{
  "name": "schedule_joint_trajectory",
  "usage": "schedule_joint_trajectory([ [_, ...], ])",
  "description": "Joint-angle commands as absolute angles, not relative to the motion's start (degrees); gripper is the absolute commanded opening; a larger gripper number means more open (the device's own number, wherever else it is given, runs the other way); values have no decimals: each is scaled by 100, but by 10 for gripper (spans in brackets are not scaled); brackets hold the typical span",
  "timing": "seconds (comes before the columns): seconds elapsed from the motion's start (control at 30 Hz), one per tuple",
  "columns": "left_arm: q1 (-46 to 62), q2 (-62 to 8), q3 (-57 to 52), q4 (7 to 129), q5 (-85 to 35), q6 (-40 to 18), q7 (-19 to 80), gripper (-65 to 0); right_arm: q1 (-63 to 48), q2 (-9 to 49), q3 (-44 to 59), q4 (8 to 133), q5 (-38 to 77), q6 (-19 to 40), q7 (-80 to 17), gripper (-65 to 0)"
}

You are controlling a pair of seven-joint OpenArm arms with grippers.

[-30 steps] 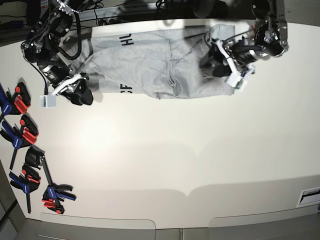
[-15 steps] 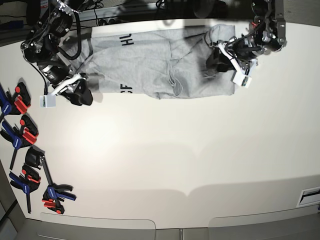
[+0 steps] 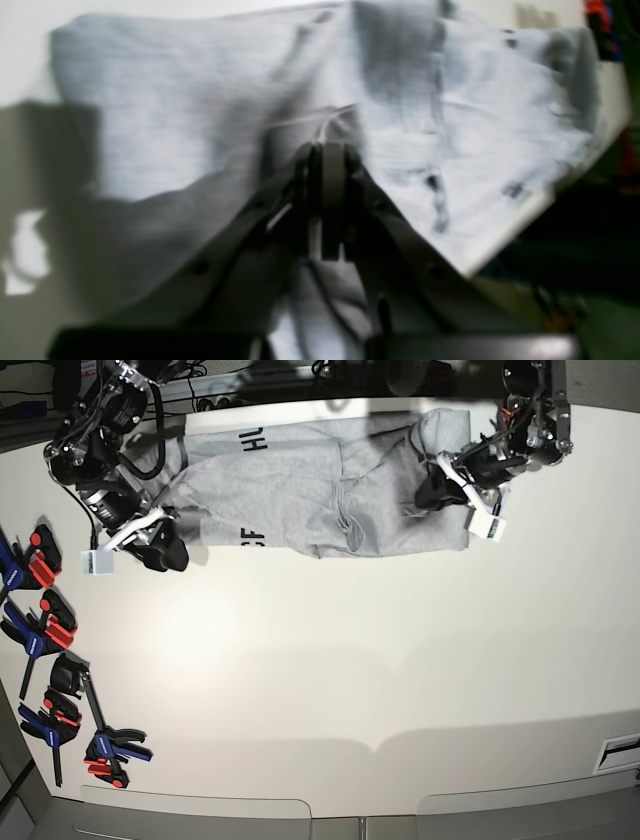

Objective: Fold the T-shirt properly
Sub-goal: 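Grasp the shirt's other side edge with the left gripper, then fold the grasped side inward with the left gripper toward the right gripper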

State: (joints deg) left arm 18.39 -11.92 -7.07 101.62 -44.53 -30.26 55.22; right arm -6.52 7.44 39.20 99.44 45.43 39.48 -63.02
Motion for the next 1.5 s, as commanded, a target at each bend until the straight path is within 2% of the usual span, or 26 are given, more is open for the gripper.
schedule_joint_trajectory([
  [0.0, 1826, -1208, -701, 10302, -4777, -3218, 5594, -650, -587, 823, 3935, 10053, 4707, 4000, -6171, -430],
  [0.17, 2021, -1208, -701, 10565, -5570, -3872, 6040, -650, -587, 823, 3935, 10053, 4705, 4000, -6171, -430],
  [0.5, 2178, -1210, -681, 10700, -5564, -3883, 6055, -650, -587, 823, 3935, 10053, 4705, 4000, -6169, -430],
  [0.67, 2169, -1210, -198, 10700, -5249, -3887, 5983, -650, -587, 823, 3935, 10053, 4707, 4000, -6169, -430],
  [0.77, 2119, -1212, -36, 10698, -4425, -3850, 5590, -650, -587, 825, 3935, 10053, 4705, 4000, -6171, -430],
  [0.87, 1984, -1229, -38, 10698, -3994, -3439, 5524, -650, -587, 825, 3935, 10053, 4705, 4000, -6171, -430],
  [1.1, 1922, -1227, -38, 10700, -4195, -3387, 5546, -650, -587, 825, 3935, 10053, 4707, 4000, -6167, -430],
  [1.4, 1839, -1229, -38, 10698, -3494, -3371, 5524, -650, -587, 823, 3935, 10053, 4707, 4000, -6171, -430],
  [1.47, 1806, -1229, -38, 10698, -3426, -3105, 5524, -650, -587, 823, 3935, 10053, 4707, 4000, -6173, -430],
])
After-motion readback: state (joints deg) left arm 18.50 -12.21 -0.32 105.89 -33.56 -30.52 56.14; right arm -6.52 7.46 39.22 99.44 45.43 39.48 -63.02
